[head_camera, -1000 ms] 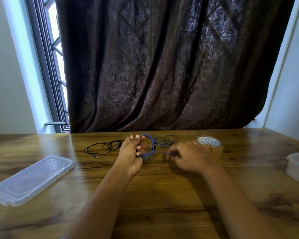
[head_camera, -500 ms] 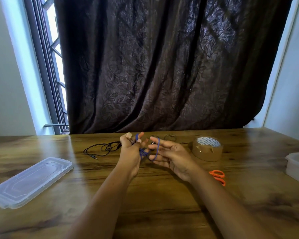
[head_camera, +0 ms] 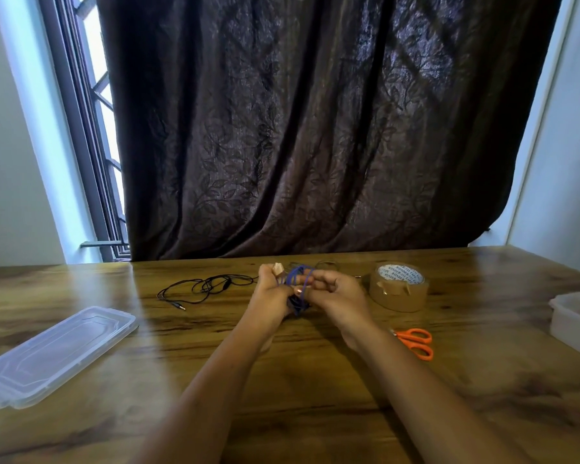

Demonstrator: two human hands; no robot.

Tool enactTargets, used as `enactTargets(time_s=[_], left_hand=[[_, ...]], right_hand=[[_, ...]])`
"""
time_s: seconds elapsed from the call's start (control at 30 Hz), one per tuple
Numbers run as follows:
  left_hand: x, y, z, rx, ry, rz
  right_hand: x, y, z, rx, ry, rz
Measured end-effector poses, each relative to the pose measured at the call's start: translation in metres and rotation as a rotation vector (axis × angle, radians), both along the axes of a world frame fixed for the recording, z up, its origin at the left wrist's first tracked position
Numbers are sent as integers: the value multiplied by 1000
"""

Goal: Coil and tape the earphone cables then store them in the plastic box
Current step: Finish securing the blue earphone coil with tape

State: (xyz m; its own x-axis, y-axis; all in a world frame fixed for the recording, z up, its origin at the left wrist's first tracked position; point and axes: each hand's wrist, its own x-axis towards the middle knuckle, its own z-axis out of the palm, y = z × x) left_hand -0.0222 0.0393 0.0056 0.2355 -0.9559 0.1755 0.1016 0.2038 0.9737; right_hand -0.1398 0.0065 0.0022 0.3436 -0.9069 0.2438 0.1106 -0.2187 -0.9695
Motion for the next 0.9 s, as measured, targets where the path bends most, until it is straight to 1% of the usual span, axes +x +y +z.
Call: enactTargets(time_s=[0.03, 0.1, 0.13, 0.17, 0.23, 0.27, 0.33, 0.43, 0.5, 0.57, 0.67, 0.73, 0.8, 0.9], left_hand=[[0, 0, 1, 16, 81, -23], [0, 0, 2, 42, 191, -54], [-2, 1, 3, 51, 188, -62], [-2, 1, 1, 62, 147, -59], [-2, 0, -3, 77, 37, -39], [-1, 0, -4, 78, 11, -33], [0, 0, -3, 71, 36, -37], [-3, 3, 1, 43, 186, -91], [-6, 4, 2, 32, 256, -103], [-6, 5, 2, 19, 283, -112], [-4, 6, 2, -8, 291, -168], [-4, 6, 3, -22, 322, -201], [-5, 6, 4, -43, 348, -222], [-4, 5, 4, -45, 359, -234]], right_hand=[[-1, 0, 0, -36, 24, -9], [-2, 1, 1, -121, 180, -14], [-2, 1, 0, -162, 259, -12], [-1, 2, 0, -192, 309, -20], [1, 3, 0, -242, 349, -51], [1, 3, 0, -263, 358, -63], [0, 1, 2, -292, 384, -78], [-6, -3, 5, -298, 411, -73], [-11, -2, 8, -289, 387, -14], [-16, -2, 11, -242, 348, 76], [-17, -3, 13, -93, 164, 232], [-15, -5, 11, -9, 55, 295], [-12, -4, 9, 49, 5, 330], [-10, -5, 8, 27, 33, 282]])
